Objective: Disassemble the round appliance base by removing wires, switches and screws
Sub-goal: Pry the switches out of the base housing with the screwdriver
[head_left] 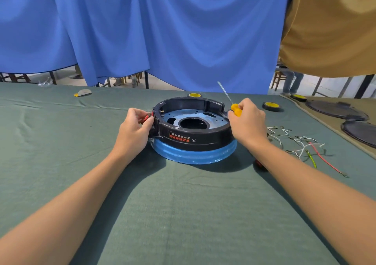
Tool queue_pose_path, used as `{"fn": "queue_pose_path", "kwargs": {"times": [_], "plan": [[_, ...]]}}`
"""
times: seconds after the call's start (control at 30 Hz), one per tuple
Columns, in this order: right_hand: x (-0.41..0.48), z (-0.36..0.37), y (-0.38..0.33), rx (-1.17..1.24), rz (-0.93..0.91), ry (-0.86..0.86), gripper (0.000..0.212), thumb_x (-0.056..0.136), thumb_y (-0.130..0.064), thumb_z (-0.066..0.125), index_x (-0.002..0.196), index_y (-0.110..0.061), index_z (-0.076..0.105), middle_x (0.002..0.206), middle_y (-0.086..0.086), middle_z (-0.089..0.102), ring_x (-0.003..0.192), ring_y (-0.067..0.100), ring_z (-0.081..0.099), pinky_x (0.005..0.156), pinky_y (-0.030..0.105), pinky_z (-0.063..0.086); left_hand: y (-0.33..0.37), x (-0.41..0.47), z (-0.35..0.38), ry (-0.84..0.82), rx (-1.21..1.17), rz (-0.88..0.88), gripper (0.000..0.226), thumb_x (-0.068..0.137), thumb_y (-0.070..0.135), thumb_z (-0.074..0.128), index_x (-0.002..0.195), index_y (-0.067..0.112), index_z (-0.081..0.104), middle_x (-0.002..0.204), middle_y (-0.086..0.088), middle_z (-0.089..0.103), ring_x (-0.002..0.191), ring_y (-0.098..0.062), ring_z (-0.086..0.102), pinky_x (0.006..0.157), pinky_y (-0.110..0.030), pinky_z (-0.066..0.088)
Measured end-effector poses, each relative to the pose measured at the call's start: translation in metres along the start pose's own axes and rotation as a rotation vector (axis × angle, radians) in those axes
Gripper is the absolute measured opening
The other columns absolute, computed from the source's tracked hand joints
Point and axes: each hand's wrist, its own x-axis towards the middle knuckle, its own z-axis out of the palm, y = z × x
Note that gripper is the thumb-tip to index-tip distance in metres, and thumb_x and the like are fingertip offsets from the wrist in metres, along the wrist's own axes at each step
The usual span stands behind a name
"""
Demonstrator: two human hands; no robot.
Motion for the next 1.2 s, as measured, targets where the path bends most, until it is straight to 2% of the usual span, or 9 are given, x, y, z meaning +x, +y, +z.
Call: {"fn": "queue_pose_path", "kwargs": {"times": [0.23,0.33,0.4,0.5,0.6,0.77,0.93,1.07,1.2], "plan": [[-0.018,-0.021,0.010,0.006,-0.190,0.062,0.028,0.095,-0.032,0.057,0.078,-0.013,0.045,0.068,-0.004,0.045,0.067,0.015,0.044,0.054,0.026,0.030,0.014,-0.004,-0.002,0.258,0.310,0.269,0.016,0.094,0.014,0.058,0.104,0.001,0.056,0.106,-0.012,0.049,0.103,-0.029,0.050,0.088,-0.026,0.037],[-0.026,-0.041,0.012,0.133,-0.163,0.071,0.037,0.096,-0.037,0.054,0.069,-0.015,0.042,0.064,0.002,0.052,0.064,0.019,0.058,0.053,0.034,0.043,0.032,-0.010,0.001,0.362,0.306,0.429,0.015,0.092,0.012,0.060,0.102,0.001,0.057,0.104,-0.012,0.049,0.097,-0.026,0.047,0.085,-0.014,0.032],[-0.027,-0.056,0.012,0.229,-0.082,0.035,0.040,0.096,-0.040,0.052,0.070,-0.009,0.052,0.066,0.004,0.063,0.062,0.025,0.065,0.056,0.035,0.052,0.049,-0.018,0.011,0.360,0.295,0.573,0.013,0.091,0.010,0.061,0.099,0.001,0.057,0.097,-0.005,0.046,0.091,-0.021,0.043,0.082,-0.008,0.030],[-0.025,-0.074,0.014,0.421,0.020,-0.083,0.039,0.096,-0.037,0.055,0.077,-0.006,0.067,0.051,-0.015,0.058,0.044,0.007,0.057,0.060,0.038,0.056,0.078,-0.035,0.035,0.267,0.218,0.690,0.010,0.090,0.011,0.062,0.097,0.005,0.058,0.093,0.005,0.044,0.083,-0.019,0.045,0.076,-0.016,0.036],[-0.027,-0.088,0.017,0.658,0.048,-0.232,0.026,0.096,-0.029,0.058,0.084,-0.009,0.070,0.078,-0.009,0.073,0.040,0.002,0.048,0.056,0.038,0.052,0.102,-0.053,0.062,0.139,0.165,0.756,0.010,0.087,0.010,0.066,0.094,0.006,0.062,0.090,0.005,0.049,0.079,-0.013,0.048,0.074,-0.014,0.037],[-0.031,-0.103,0.032,0.721,-0.003,-0.430,0.018,0.088,-0.027,0.064,0.097,-0.013,0.072,0.096,0.006,0.075,0.039,0.004,0.039,0.052,0.032,0.051,0.128,-0.074,0.105,-0.012,0.085,0.638,0.009,0.084,0.013,0.072,0.091,0.010,0.067,0.085,0.003,0.060,0.071,-0.006,0.054,0.067,-0.013,0.045],[-0.027,-0.105,0.044,0.710,0.064,-0.422,0.009,0.084,-0.008,0.071,0.090,-0.014,0.070,0.081,0.006,0.073,0.065,0.007,0.064,0.048,0.025,0.046,0.129,-0.077,0.130,-0.088,0.045,0.420,0.006,0.087,0.021,0.069,0.091,0.017,0.069,0.083,0.004,0.068,0.073,-0.004,0.058,0.068,-0.014,0.047],[-0.025,-0.099,0.048,0.619,0.106,-0.376,0.004,0.086,-0.008,0.069,0.084,-0.011,0.070,0.074,0.004,0.073,0.057,0.002,0.062,0.048,0.023,0.042,0.118,-0.078,0.128,-0.078,0.189,0.575,0.019,0.093,0.018,0.061,0.108,0.008,0.069,0.098,-0.003,0.067,0.083,-0.013,0.060,0.076,-0.027,0.050],[-0.024,-0.095,0.055,0.370,0.094,-0.352,0.008,0.085,-0.014,0.071,0.077,-0.012,0.072,0.065,0.000,0.070,0.064,0.016,0.061,0.056,0.027,0.040,0.093,-0.069,0.115,0.088,0.784,0.872,0.022,0.091,0.024,0.057,0.099,0.006,0.067,0.101,-0.006,0.066,0.090,-0.028,0.060,0.072,-0.039,0.047]]}}
